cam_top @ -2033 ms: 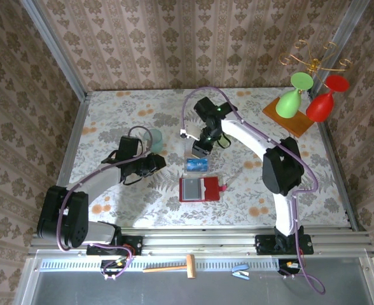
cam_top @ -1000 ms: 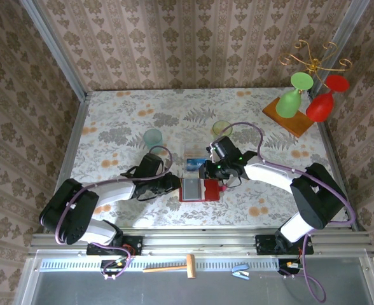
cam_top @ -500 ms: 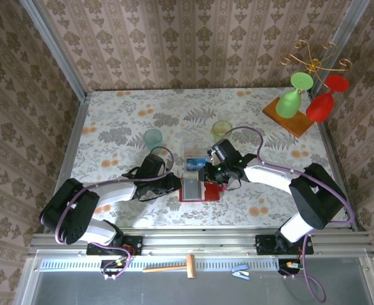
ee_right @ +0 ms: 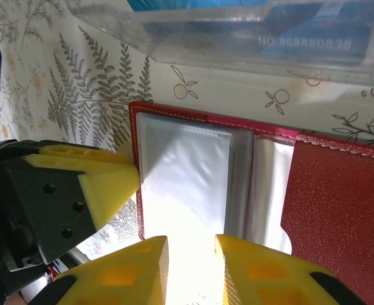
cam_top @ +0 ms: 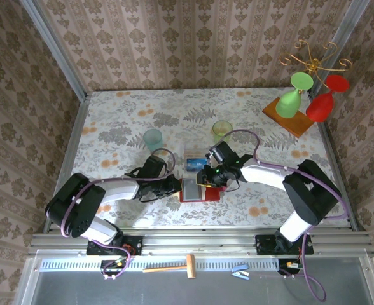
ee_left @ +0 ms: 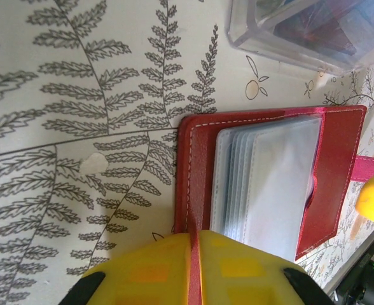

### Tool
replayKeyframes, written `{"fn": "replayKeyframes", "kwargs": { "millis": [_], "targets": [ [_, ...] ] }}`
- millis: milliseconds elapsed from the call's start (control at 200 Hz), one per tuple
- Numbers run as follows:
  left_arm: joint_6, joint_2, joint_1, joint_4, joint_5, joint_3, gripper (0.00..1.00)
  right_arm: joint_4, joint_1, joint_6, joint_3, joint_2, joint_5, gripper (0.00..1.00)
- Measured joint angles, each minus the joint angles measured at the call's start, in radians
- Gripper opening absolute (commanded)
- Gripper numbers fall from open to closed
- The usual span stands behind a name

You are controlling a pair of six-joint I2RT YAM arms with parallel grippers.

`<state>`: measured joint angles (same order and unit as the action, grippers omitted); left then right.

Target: Take the credit cards out of the card holder

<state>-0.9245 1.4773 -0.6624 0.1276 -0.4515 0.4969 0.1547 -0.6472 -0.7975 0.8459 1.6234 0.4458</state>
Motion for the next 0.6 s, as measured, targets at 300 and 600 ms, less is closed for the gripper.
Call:
{"fn": "replayKeyframes", "kwargs": {
  "millis": [300, 600],
  "targets": [
    [0.0, 0.0, 0.0, -0.001, 0.0, 0.0, 0.13, -0.037, -0.014, -0.03, 0.0, 0.053, 0.039, 0.3],
    [0.0, 0.0, 0.0, -0.003, 0.0, 0.0, 0.13, -0.062, -0.039, -0.048, 0.0, 0.067, 0.042, 0.3]
  ]
}}
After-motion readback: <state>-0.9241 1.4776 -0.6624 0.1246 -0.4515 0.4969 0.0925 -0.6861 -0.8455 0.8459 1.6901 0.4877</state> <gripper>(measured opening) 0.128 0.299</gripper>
